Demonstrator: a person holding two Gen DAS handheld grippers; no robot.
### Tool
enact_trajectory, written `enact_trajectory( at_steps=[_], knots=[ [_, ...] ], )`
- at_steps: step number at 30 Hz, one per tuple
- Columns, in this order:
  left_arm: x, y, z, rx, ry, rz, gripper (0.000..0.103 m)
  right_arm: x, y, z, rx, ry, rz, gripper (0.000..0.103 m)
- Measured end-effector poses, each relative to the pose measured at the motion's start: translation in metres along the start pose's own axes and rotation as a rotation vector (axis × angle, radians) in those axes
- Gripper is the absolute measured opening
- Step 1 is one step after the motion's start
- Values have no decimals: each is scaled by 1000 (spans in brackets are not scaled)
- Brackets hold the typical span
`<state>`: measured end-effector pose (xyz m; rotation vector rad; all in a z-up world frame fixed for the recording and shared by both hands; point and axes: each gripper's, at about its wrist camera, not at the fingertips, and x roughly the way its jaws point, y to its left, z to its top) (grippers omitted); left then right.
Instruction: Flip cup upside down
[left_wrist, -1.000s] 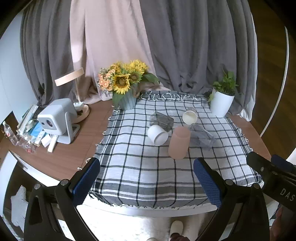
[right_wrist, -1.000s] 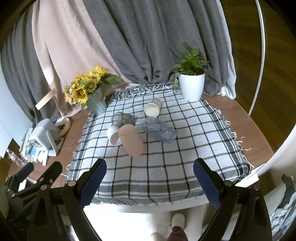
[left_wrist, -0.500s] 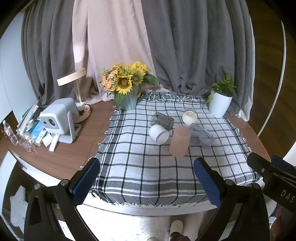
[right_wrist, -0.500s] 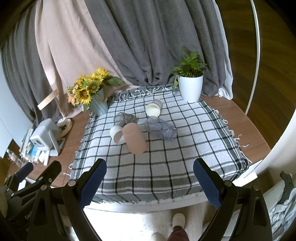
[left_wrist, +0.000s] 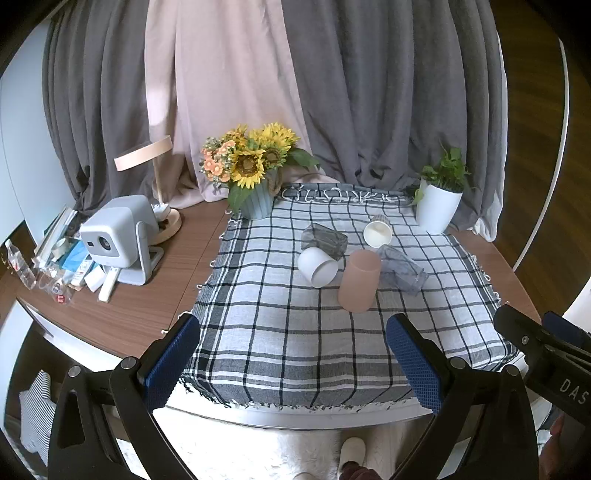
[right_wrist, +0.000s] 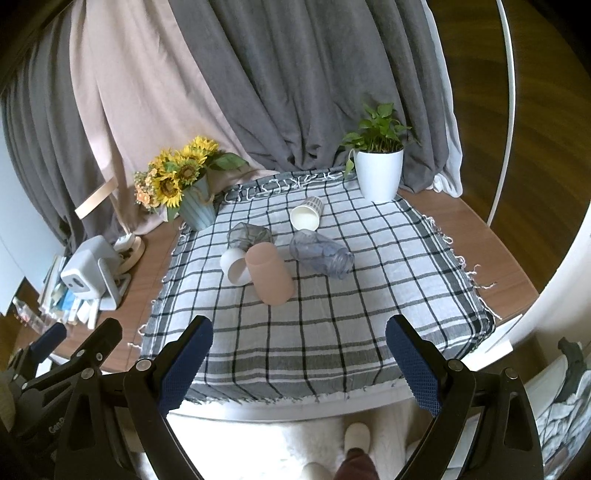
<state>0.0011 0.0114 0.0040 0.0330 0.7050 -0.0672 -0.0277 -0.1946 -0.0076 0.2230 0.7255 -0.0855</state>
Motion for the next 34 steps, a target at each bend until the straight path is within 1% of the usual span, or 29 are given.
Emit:
enact_trajectory(
  at_steps=[23, 34],
  knots=[
    [-3, 1, -2, -2, 0, -3, 103, -1, -2, -1, -2, -2, 3, 95],
    [-8, -6, -5, -2, 0, -5, 103, -2, -2, -1, -2, -2, 3, 95]
  ],
)
